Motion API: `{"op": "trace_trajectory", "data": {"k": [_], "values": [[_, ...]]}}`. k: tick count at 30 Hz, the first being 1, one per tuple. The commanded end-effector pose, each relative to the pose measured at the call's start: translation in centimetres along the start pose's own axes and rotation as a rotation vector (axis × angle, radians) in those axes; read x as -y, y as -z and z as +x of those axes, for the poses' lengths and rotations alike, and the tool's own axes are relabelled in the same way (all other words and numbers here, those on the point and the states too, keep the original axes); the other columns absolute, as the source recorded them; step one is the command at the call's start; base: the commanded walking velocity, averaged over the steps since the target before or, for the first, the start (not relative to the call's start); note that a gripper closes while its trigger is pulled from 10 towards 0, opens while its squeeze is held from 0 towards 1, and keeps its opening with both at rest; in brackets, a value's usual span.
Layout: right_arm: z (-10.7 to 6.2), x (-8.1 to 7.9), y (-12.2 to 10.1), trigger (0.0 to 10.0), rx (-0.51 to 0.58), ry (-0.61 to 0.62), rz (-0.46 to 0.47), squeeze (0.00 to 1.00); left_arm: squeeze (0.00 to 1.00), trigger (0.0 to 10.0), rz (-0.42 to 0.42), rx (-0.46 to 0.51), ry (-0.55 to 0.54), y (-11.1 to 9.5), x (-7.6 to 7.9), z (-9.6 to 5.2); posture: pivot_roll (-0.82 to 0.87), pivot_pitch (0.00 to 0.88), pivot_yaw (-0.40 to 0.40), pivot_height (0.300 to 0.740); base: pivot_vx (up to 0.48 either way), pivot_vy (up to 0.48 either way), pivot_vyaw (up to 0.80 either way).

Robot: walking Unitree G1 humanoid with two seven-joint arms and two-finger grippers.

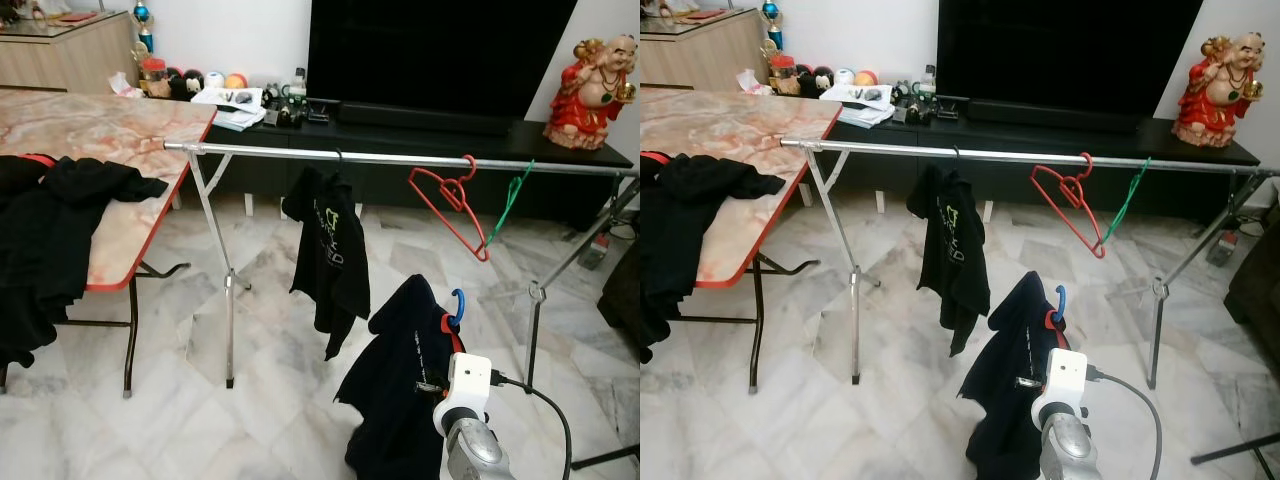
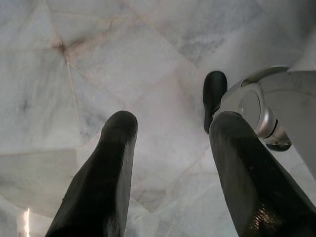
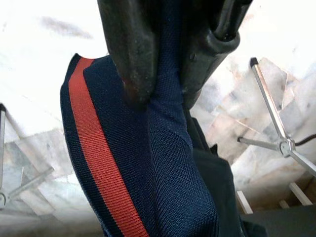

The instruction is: Hang hanger

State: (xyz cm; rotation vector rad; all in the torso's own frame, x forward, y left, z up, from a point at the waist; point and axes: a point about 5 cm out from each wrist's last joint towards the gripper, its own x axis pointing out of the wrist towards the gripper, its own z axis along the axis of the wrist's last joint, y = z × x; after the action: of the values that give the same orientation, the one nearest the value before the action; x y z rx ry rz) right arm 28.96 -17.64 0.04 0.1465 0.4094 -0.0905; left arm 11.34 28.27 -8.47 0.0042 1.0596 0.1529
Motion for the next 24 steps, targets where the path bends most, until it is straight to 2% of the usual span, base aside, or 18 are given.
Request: {"op": "trace_trajectory", "data": {"k": [1, 7, 24], "values": [[0.26, -0.06, -1.24, 10.0, 0.06, 0.003, -0.001, 0.0, 0.0, 10.0, 0.026, -0.035, 0.003, 0.72, -0.18, -0.17, 0.16, 0.0, -0.047, 0.74, -0.292, 0.0, 0.0], [0.2, -0.38, -0.99, 10.0, 0.056, -0.002, -0.01, 0.0, 0.0, 10.0, 0.034, -0.037, -0.002, 0.81, -0.49, -0.28, 0.17, 0.0, -0.037, 0.74, -0.293, 0.0, 0.0], [0.49, 0.17, -1.93, 10.0, 0.078, 0.018, -0.011, 0.0, 0.0, 10.0, 0.038, -0.036, 0.0, 0.79, -0.47, -0.27, 0.17, 0.0, -0.036, 0.74, -0.298, 0.0, 0.0]]}}
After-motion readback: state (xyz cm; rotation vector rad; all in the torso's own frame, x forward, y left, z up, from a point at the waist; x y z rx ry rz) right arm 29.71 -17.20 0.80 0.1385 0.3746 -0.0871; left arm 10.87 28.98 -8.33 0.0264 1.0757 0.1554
